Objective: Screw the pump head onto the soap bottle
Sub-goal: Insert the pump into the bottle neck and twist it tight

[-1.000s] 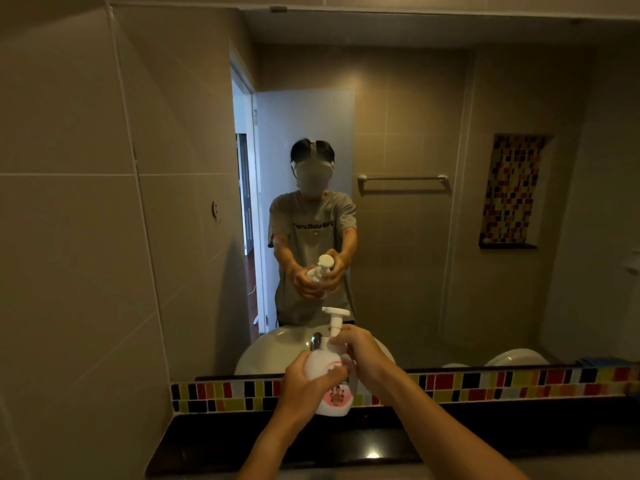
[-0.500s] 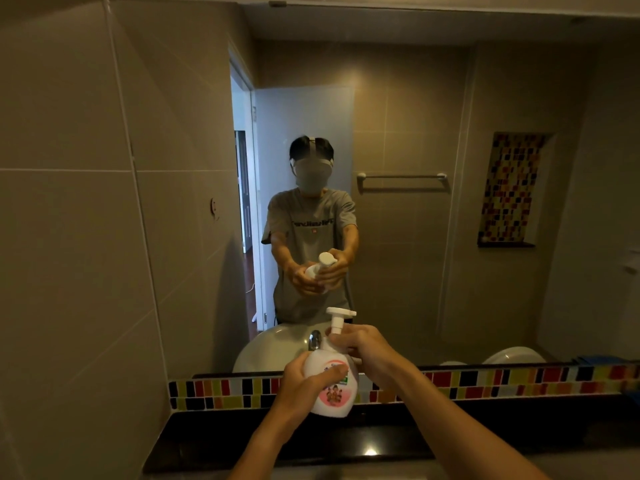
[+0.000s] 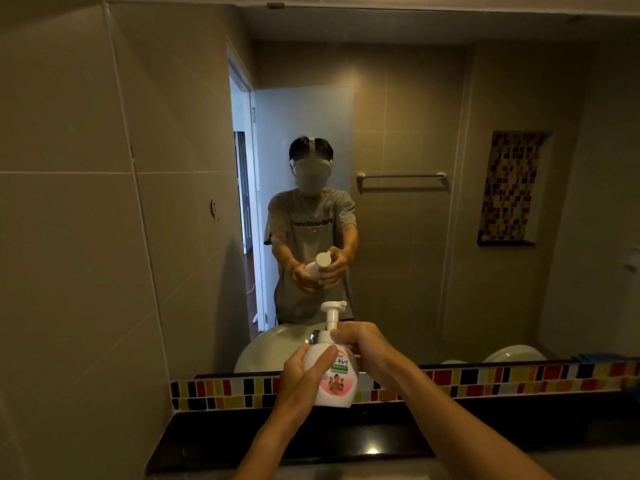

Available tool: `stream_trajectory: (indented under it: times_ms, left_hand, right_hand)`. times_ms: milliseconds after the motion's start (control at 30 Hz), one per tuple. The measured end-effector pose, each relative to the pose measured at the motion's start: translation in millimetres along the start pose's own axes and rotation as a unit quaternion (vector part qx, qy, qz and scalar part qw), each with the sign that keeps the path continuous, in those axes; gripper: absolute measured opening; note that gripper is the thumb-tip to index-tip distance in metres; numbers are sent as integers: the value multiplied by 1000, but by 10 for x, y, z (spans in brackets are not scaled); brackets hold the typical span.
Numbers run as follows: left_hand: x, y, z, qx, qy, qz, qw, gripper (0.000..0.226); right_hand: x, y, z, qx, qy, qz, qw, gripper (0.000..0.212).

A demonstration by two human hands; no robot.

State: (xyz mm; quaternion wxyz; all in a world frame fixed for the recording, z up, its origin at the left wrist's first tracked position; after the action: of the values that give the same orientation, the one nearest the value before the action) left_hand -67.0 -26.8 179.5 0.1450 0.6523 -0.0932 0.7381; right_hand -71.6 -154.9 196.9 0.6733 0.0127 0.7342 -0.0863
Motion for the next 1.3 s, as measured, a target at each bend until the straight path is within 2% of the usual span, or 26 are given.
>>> stream_trajectory:
  times_ms: [133,300,433,500,567,667,800,967,1133,1300]
  left_hand:
    - [19,-10,13,2,12,55,998,26]
    - [79,-16,-16,48,48,137,988,38]
    - [68,-19,-33,75,41,169,982,42]
    - [99,-54,-35,85,37,160,983,40]
    - [129,-66,-30,64,39,109,991,28]
    - [153,-24,-68,8,27,18,999,13]
    - [97,18,-94,-6,16,-3,1000,22]
    - [111,48,-83,13,24,8,1000,24]
    - [152,55,-91,19,44,33,998,20]
    - [61,26,-73,15,3,-20,1000,29]
  right_hand:
    - [30,-9,-17,5,7,-16,1000,29]
    - [16,-60,-37,72,-10,-35,997,21]
    - [-1,-39,-58,107,-22,-35,993,17]
    - [-32,-17,-49,103,-33,-33,994,19]
    - [-46,17,-19,73,-22,2,997,27]
    - [-106,34,11,29,15,173,984,32]
    - [-312,42,8,-46,21,302,952,39]
    - [-282,45,62,-56,18,231,971,43]
    - [-276,-14,85,-11,4,199,980,57]
    - [-233,26,58,-36,19,224,974,49]
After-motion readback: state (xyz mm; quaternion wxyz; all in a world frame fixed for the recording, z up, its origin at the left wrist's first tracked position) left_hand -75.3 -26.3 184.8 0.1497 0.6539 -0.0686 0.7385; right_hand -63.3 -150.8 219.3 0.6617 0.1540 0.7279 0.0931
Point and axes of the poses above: each hand's wrist, its own z-axis towards the middle knuckle, its own y-axis out of the palm, x = y × z, the point moved 8 cm from there along z, towards the middle knuckle, and after that the axes turned 4 degrees about -z, right-handed, at the moved point
